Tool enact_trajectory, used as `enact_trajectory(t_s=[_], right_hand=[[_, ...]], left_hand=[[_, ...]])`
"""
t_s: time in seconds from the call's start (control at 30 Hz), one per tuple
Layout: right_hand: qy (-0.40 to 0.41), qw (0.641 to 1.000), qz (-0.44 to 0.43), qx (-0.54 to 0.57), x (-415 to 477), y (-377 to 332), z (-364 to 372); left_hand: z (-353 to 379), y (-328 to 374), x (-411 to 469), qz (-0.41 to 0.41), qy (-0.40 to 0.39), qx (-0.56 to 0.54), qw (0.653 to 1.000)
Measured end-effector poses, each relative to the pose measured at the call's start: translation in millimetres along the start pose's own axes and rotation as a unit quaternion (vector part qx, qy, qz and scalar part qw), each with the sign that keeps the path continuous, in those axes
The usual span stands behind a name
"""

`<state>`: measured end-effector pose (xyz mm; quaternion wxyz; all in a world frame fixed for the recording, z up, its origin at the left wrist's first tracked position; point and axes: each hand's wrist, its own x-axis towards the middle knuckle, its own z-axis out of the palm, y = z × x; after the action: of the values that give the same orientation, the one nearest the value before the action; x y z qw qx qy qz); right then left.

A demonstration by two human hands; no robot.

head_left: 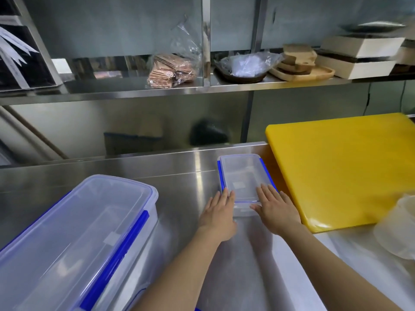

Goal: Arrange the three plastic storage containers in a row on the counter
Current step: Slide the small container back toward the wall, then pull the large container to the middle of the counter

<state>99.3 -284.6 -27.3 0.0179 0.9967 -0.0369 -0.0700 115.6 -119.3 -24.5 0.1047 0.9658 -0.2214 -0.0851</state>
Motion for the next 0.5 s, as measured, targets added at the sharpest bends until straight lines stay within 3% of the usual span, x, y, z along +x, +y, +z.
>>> enact_trajectory(t_s=[0.2,0.33,0.5], right_hand=[[0.103,0.994,0.001,0.040,-12,-16,-22],[0.105,0.982,-0.016,0.153,-22,-54,-47],[0.065,0.938,-0.028,0.339,-30,-120,-75]], left_hand=[[-33,-5,-18,0.009,0.097,-0.018,0.995],[-59,-27,-47,-0.045,0.161,-0.044,0.985],[-99,-86,-96,-0.150,0.253,-0.065,0.954]])
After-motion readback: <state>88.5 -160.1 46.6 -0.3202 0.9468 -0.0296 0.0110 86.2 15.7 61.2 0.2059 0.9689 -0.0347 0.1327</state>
